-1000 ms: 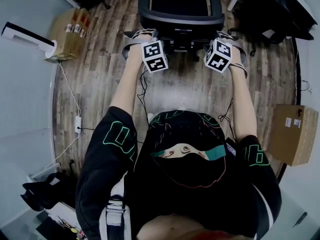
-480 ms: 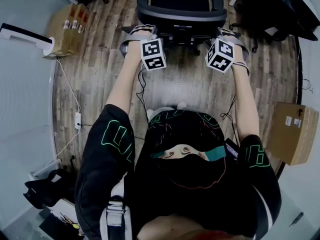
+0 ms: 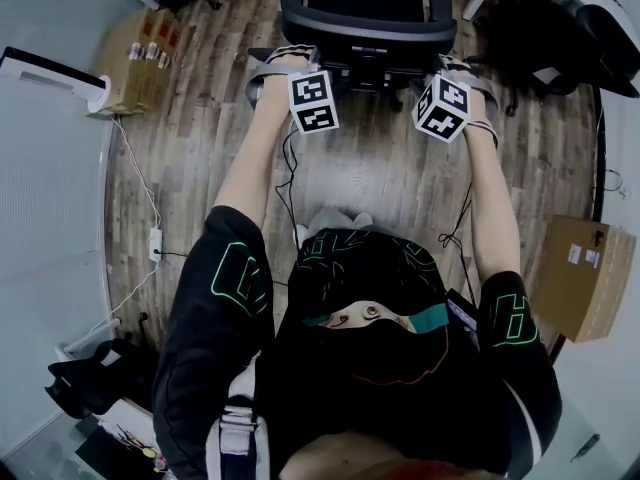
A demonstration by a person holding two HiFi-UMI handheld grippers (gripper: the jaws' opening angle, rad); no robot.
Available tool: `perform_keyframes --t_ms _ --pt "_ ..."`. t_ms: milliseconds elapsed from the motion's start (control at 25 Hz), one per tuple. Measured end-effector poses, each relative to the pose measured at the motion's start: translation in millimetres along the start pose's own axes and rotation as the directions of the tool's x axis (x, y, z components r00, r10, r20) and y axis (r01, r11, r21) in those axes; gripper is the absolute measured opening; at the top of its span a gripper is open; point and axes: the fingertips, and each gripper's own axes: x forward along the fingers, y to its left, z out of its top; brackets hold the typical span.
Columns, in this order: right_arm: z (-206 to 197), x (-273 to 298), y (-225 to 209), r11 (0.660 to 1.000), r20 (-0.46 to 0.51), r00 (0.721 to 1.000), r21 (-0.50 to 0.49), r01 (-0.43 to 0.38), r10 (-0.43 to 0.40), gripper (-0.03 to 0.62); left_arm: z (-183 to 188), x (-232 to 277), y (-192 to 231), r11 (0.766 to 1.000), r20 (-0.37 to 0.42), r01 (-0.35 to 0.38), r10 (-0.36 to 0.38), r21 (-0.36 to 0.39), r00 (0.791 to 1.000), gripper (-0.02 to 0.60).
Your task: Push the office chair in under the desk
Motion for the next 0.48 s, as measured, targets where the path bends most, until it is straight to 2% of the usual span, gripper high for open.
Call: perform_keyframes --t_ms 240,480 --pt "-2 17 -24 1.0 0.002 1.0 0.011 -0.011 0.011 0.158 -2 20 22 1.0 0.005 0.026 -0.026 -0.007 1.0 0.133" --pt "-6 38 -55 1.0 -0.003 1.0 0.017 -0.005 0.005 0.16 -4 45 52 1.0 0.01 0.018 -0.018 0.002 1.0 0.133"
